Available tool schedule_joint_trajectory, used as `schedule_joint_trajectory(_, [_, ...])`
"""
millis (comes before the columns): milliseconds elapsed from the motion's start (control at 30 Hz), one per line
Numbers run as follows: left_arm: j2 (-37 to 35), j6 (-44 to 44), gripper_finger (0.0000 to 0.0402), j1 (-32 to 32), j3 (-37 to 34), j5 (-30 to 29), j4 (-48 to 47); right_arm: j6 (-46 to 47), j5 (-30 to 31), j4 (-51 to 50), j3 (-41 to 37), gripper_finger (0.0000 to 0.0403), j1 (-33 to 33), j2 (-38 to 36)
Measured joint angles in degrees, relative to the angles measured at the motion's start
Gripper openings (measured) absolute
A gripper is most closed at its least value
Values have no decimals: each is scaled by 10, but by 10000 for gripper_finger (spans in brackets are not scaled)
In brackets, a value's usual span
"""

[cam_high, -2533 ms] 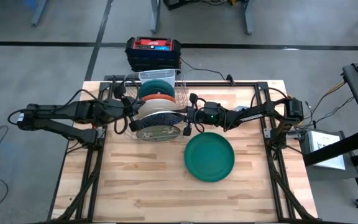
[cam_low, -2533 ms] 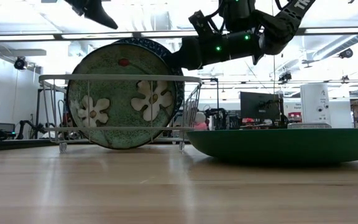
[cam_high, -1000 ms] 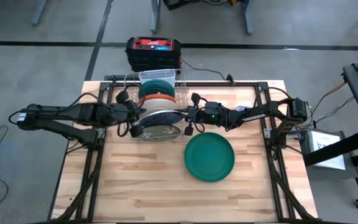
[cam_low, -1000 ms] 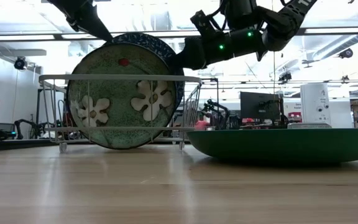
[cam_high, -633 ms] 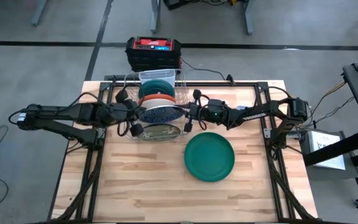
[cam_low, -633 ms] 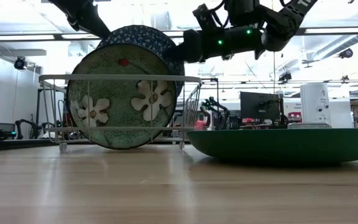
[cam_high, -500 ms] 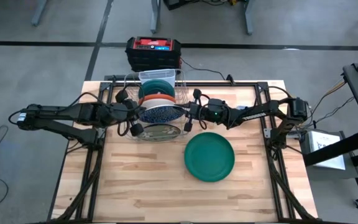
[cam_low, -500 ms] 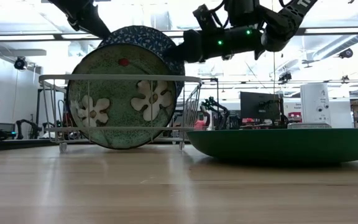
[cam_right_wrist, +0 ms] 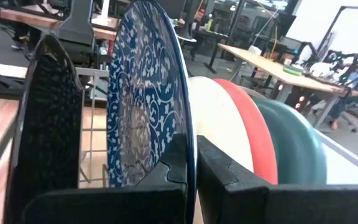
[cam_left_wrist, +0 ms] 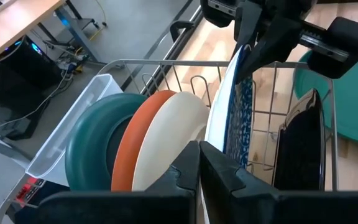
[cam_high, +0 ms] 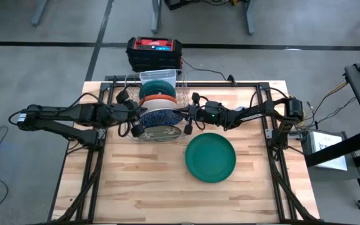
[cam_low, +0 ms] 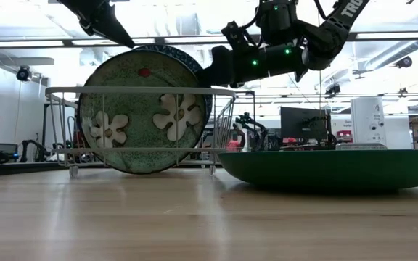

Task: Sort dishes
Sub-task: Put the blue ceramic plate into the dish rack

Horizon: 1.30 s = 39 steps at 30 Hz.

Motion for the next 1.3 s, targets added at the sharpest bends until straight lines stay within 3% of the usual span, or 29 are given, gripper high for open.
schedule_joint_trajectory(633, [0, -6, 0, 0, 0, -1, 5, 38, -12, -22, 0, 0, -1, 1])
schedule_joint_trajectory(1000, [0, -10, 0, 0, 0, -2, 4, 56, -24, -36, -2, 42, 0, 4])
schedule_joint_trajectory(1300, [0, -10, 0, 0, 0, -2, 4, 60, -21, -36, -2, 38, 0, 4])
